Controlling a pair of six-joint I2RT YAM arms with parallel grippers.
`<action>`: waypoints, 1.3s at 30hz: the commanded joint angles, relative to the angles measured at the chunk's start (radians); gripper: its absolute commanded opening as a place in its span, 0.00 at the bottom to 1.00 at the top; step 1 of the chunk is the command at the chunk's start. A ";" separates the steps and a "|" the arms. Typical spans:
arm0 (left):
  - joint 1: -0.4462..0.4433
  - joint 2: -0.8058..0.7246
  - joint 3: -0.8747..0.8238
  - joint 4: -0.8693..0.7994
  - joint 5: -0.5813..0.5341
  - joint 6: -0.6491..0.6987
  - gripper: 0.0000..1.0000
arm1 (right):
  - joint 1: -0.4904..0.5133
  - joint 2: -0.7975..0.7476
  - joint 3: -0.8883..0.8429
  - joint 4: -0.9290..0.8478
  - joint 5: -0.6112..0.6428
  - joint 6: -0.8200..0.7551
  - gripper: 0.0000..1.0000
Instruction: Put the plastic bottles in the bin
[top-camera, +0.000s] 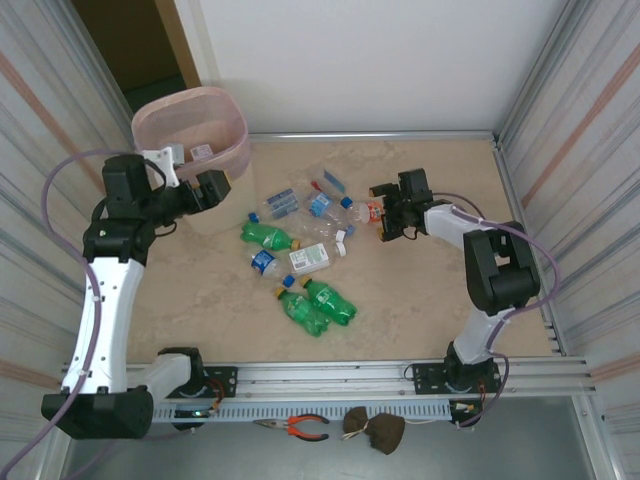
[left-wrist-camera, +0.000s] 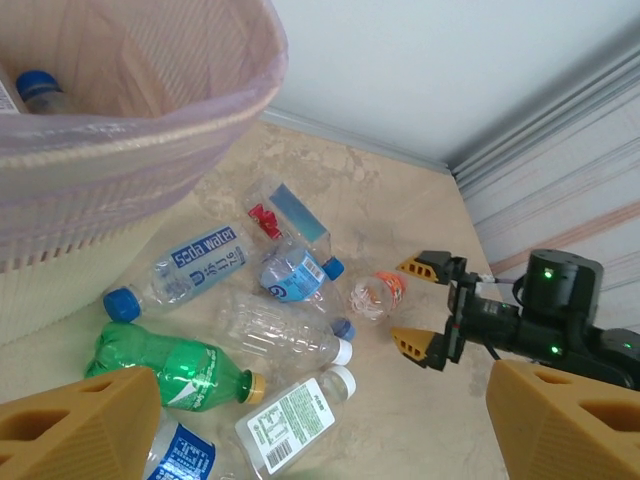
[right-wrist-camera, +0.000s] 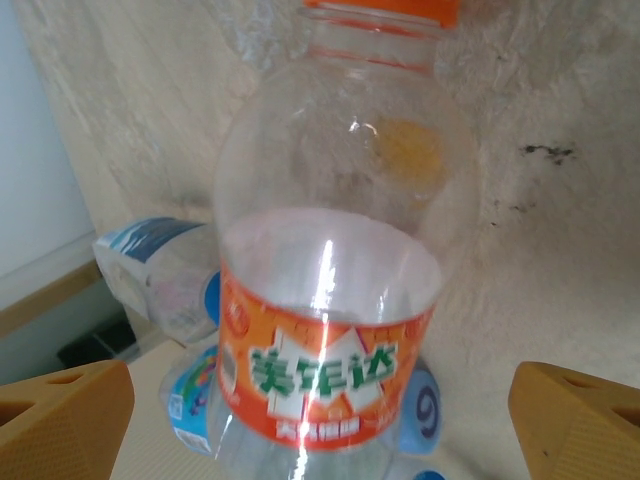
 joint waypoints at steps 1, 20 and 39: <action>-0.012 -0.030 -0.010 0.013 0.007 -0.013 0.85 | -0.006 0.049 0.042 0.088 -0.051 0.076 0.95; -0.027 -0.051 -0.048 0.019 -0.008 -0.021 0.85 | -0.009 0.155 0.053 0.196 -0.072 0.129 0.75; -0.128 -0.041 -0.074 0.134 -0.069 -0.034 0.84 | -0.005 -0.147 -0.028 0.040 0.044 -0.210 0.58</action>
